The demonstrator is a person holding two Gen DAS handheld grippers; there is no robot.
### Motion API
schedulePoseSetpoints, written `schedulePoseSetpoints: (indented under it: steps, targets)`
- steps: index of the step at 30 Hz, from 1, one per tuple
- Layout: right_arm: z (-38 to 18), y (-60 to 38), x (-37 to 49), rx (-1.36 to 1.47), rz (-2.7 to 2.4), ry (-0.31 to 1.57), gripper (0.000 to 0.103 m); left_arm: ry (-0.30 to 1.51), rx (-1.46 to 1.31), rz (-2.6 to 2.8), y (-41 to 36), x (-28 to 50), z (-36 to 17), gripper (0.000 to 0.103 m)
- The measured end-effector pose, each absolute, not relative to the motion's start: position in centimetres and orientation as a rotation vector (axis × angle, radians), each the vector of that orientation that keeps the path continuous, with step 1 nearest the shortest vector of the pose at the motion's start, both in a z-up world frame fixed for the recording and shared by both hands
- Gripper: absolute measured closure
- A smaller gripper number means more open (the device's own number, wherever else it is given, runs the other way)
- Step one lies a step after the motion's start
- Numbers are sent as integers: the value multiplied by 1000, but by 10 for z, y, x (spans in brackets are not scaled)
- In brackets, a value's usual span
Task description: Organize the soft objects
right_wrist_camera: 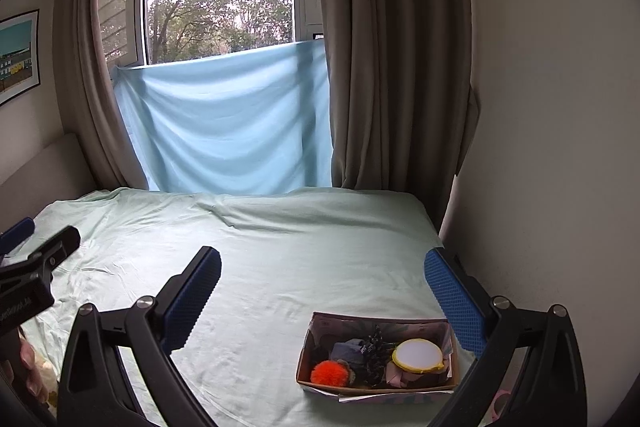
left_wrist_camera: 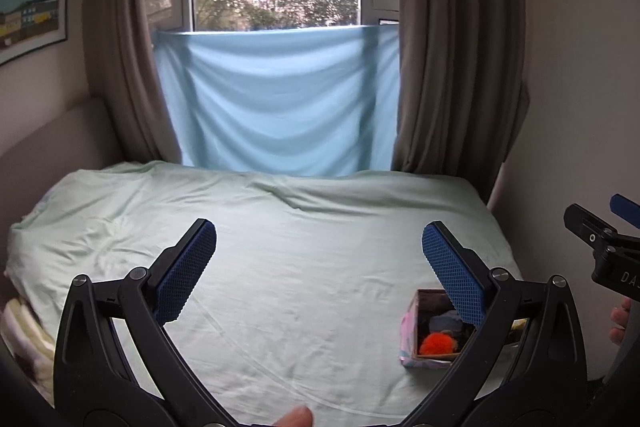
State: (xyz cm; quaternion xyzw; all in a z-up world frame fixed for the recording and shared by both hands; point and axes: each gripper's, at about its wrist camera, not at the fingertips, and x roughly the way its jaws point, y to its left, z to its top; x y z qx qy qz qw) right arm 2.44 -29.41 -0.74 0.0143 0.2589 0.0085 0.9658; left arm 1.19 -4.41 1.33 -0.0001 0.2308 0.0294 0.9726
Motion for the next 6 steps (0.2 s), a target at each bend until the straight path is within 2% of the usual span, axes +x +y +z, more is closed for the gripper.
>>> schedulePoseSetpoints:
  steps: [6]
  targets:
    - [-5,-291,25,24,29,525,2,464,-21,46,-37,10,12,0]
